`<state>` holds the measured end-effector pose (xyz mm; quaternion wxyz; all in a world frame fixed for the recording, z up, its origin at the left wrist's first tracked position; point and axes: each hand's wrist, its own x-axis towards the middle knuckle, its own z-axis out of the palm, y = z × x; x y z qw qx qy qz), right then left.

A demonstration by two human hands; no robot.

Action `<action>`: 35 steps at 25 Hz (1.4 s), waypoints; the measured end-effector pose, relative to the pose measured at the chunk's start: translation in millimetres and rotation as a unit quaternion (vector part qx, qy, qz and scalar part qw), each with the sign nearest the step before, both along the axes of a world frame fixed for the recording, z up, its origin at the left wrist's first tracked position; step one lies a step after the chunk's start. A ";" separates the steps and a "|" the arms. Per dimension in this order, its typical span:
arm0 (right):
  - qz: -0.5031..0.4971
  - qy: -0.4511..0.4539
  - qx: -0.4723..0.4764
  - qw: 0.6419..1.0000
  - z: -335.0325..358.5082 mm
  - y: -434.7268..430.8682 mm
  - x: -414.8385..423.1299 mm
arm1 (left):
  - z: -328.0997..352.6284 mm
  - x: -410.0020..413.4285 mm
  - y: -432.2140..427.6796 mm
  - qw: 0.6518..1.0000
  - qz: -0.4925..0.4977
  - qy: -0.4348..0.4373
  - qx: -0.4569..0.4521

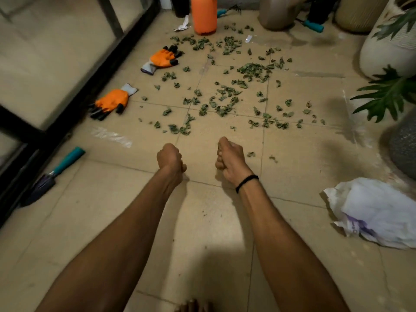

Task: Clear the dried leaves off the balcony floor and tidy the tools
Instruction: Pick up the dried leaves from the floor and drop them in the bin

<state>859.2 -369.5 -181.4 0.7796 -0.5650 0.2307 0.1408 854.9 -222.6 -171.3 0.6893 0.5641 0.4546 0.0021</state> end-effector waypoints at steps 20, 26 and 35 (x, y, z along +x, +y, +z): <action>0.550 0.042 0.175 0.816 96.5 455.2 -445.8 | 119.1 -546.9 354.9 0.810 0.542 -0.214 0.068; 0.701 0.208 0.215 0.647 137.3 488.7 -655.1 | 138.7 -785.2 333.5 0.683 0.683 -0.223 0.128; 0.820 0.206 0.162 0.509 183.7 514.7 -884.0 | 189.6 -972.0 298.0 0.603 0.773 -0.162 0.116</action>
